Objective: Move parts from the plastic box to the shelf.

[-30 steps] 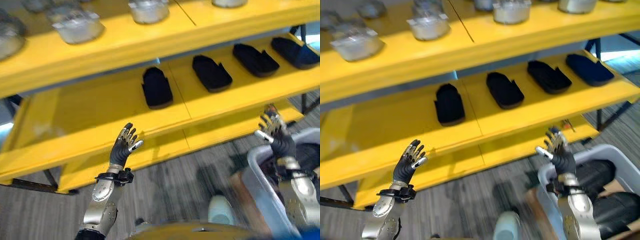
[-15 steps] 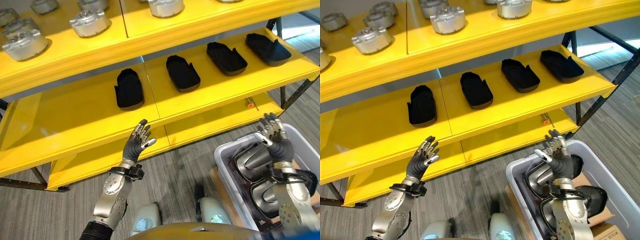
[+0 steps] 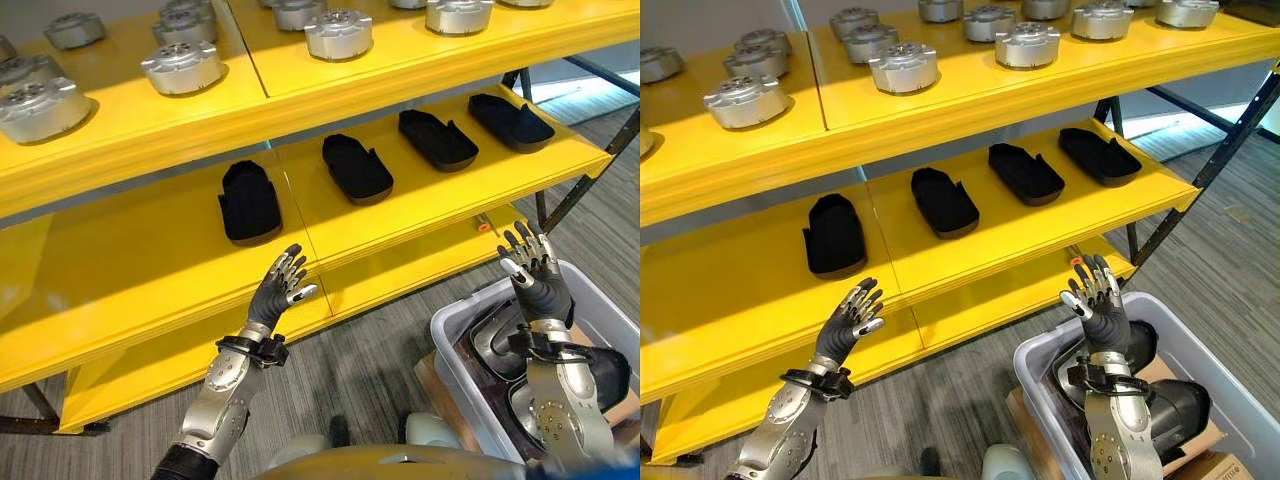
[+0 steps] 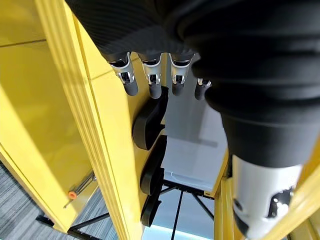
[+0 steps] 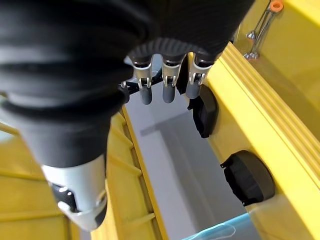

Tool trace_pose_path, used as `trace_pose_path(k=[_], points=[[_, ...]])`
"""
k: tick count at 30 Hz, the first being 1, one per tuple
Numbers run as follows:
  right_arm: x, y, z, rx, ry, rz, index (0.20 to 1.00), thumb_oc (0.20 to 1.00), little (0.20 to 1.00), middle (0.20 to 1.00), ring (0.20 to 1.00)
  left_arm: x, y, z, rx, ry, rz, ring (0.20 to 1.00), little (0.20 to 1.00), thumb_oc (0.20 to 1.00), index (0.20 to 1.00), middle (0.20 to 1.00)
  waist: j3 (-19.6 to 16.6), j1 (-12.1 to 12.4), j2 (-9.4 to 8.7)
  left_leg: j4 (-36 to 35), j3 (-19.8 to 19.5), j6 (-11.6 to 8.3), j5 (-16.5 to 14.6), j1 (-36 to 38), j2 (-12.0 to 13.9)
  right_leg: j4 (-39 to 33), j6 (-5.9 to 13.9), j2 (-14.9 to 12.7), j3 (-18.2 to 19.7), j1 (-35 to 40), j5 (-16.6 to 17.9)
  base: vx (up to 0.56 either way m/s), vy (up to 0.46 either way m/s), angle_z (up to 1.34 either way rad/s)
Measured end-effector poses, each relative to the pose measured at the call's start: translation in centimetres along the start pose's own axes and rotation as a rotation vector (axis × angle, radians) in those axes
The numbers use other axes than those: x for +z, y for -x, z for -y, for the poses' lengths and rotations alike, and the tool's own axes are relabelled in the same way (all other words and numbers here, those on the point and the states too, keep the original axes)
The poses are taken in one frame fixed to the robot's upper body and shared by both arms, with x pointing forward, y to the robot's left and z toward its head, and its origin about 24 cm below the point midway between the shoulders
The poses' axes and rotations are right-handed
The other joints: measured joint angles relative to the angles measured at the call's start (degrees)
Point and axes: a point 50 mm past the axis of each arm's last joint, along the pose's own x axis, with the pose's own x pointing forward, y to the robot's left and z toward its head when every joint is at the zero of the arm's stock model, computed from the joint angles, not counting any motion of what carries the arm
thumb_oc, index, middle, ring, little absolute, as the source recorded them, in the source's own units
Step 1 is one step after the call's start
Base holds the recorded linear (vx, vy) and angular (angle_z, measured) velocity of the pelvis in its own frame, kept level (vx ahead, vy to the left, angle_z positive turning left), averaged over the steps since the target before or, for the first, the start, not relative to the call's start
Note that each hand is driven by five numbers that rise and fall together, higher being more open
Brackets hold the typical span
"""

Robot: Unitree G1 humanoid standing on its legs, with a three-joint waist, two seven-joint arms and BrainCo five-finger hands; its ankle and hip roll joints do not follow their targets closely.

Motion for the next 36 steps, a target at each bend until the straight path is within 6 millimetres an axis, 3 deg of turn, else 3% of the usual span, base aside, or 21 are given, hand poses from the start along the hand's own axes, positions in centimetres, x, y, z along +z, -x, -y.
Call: trace_pose_path(k=[3,5,6,7,8,9,10,11,12,13,15,16,18,20,30,36], points=[[-0.3,0.3,0.0,-0.011,-0.011,-0.016,1.000,1.000,1.000,1.000,1.000,0.5,-0.6,0.2,-0.013,-0.006,0.015,1.000,1.000,1.000,1.000,1.000,0.0,-0.8,-0.21,-0.5,0.1,0.01,0.0,0.1,0.0,-0.3,0.16,0.2,0.2,-0.2,0.1,-0.10,0.121,-0.08],[-0.3,0.1,-0.1,-0.008,-0.025,-0.012,1.000,1.000,1.000,1.000,1.000,0.5,-0.7,0.2,-0.011,-0.009,0.018,1.000,1.000,1.000,1.000,1.000,0.4,-0.9,-0.81,-0.6,2.2,-0.01,0.0,0.0,0.2,-0.1,0.89,1.0,1.0,-1.4,0.8,-0.17,0.073,-0.50],[-0.4,-0.3,-0.7,0.009,-0.046,-0.006,1.000,1.000,1.000,1.000,1.000,0.7,-0.6,-0.2,-0.003,-0.022,0.020,1.000,1.000,1.000,1.000,1.000,1.0,-0.3,-0.60,0.3,4.2,0.02,0.0,-0.4,1.0,0.0,2.34,1.3,-1.1,-3.0,3.1,-0.08,0.079,-1.33],[-0.5,-1.1,-1.6,0.058,-0.041,-0.009,1.000,1.000,1.000,1.000,1.000,0.9,-0.5,-0.6,0.008,-0.033,0.021,1.000,1.000,1.000,1.000,1.000,2.2,1.9,0.63,0.0,9.0,0.38,-0.2,-0.2,3.8,-4.5,6.64,0.0,-11.0,-3.3,5.7,-0.03,0.055,-1.74],[-0.5,-1.1,-1.6,0.066,-0.035,-0.016,1.000,1.000,1.000,1.000,1.000,1.1,-0.7,-0.8,0.017,-0.034,0.029,1.000,1.000,1.000,1.000,1.000,2.8,2.8,0.80,0.3,10.1,1.45,-1.1,-0.9,4.8,-0.6,3.31,-5.0,-19.9,-2.5,4.7,0.05,-0.018,-1.30],[-1.0,-0.6,-1.1,0.039,-0.037,-0.038,1.000,1.000,1.000,1.000,1.000,1.3,-0.8,-0.7,0.024,-0.020,0.046,1.000,1.000,1.000,1.000,1.000,2.7,2.4,0.08,0.1,11.2,1.09,-0.6,-0.2,4.7,2.7,4.31,-10.9,-22.1,1.3,3.5,0.08,-0.083,-1.42],[-1.4,-0.9,-2.3,0.081,-0.057,-0.051,1.000,1.000,1.000,1.000,1.000,0.9,0.3,-1.4,0.061,-0.027,0.019,1.000,1.000,1.000,1.000,1.000,2.9,5.2,0.43,-1.5,15.6,0.35,-0.3,2.2,5.9,5.1,5.11,-15.1,-23.3,4.1,3.2,0.05,-0.160,-1.11],[-1.6,-0.9,-2.7,0.093,-0.068,-0.056,1.000,1.000,1.000,1.000,1.000,0.8,0.5,-1.7,0.070,-0.035,0.010,1.000,1.000,1.000,1.000,1.000,2.7,6.0,0.29,-1.5,16.1,-0.02,-0.2,2.1,6.3,1.0,6.84,-17.3,-24.2,7.2,4.2,0.01,-0.095,-1.41],[-1.8,-0.8,-3.0,0.104,-0.074,-0.066,1.000,1.000,1.000,1.000,1.000,0.9,0.7,-2.0,0.075,-0.047,0.005,1.000,1.000,1.000,1.000,1.000,2.3,6.8,-0.59,-1.6,17.5,-1.33,0.2,1.9,6.3,-4.2,7.49,-20.5,-27.8,10.0,5.6,-0.01,-0.145,-1.04],[-2.3,-0.8,-3.4,0.114,-0.082,-0.087,1.000,1.000,1.000,1.000,1.000,0.7,1.2,-2.7,0.109,-0.045,-0.004,1.000,1.000,1.000,1.000,1.000,2.0,8.2,-1.82,-1.2,19.4,-4.29,1.0,1.8,7.3,-11.2,10.56,-20.9,-31.5,12.5,8.1,0.03,-0.197,-0.84],[-2.6,-0.6,-2.3,0.082,-0.050,-0.117,1.000,1.000,1.000,1.000,1.000,-0.1,1.8,-2.3,0.115,-0.012,-0.029,1.000,1.000,1.000,1.000,1.000,0.8,7.4,0.55,-1.1,17.2,-5.55,2.3,2.3,10.4,-11.4,8.88,-17.1,-31.4,12.0,8.1,0.01,-0.241,-0.59],[-2.6,-0.4,-1.8,0.061,-0.043,-0.123,1.000,1.000,1.000,1.000,1.000,-0.3,1.9,-2.2,0.124,0.008,-0.028,1.000,1.000,1.000,1.000,1.000,0.6,6.9,0.74,-1.3,16.1,-5.43,3.8,2.9,11.0,-12.8,8.67,-16.1,-31.2,13.1,8.1,0.02,-0.154,-0.56],[-3.0,0.5,-1.4,0.043,-0.039,-0.149,1.000,1.000,1.000,1.000,1.000,-0.9,2.3,-1.8,0.138,0.043,-0.034,1.000,1.000,1.000,1.000,1.000,-2.2,7.7,0.25,-1.5,17.3,-5.26,6.2,3.5,12.1,-15.4,7.74,-14.3,-28.7,12.8,8.8,0.02,-0.141,-0.62],[-2.9,1.1,-0.5,0.016,-0.020,-0.163,1.000,1.000,1.000,1.000,1.000,-0.9,2.1,-1.4,0.131,0.057,-0.028,1.000,1.000,1.000,1.000,1.000,-4.2,6.1,0.45,-1.5,17.3,-5.47,6.5,3.5,13.3,-16.2,7.63,-12.7,-28.3,12.8,8.8,0.01,-0.209,-0.25],[-2.9,1.4,0.0,-0.006,-0.034,-0.166,1.000,1.000,1.000,1.000,1.000,-1.0,2.1,-1.4,0.118,0.056,-0.038,1.000,1.000,1.000,1.000,1.000,-4.2,5.1,0.49,-1.7,18.9,-5.62,6.6,3.8,14.7,-18.1,6.79,-11.0,-25.8,11.8,10.1,0.00,-0.120,-0.12],[-2.8,1.3,0.3,-0.020,-0.046,-0.161,1.000,1.000,1.000,1.000,1.000,-1.0,1.9,-1.1,0.101,0.059,-0.037,1.000,1.000,1.000,1.000,1.000,-4.1,2.8,2.88,-2.4,20.3,-5.65,6.6,4.4,16.1,-19.2,6.80,-9.4,-25.1,11.7,10.7,0.00,-0.105,-0.09]])
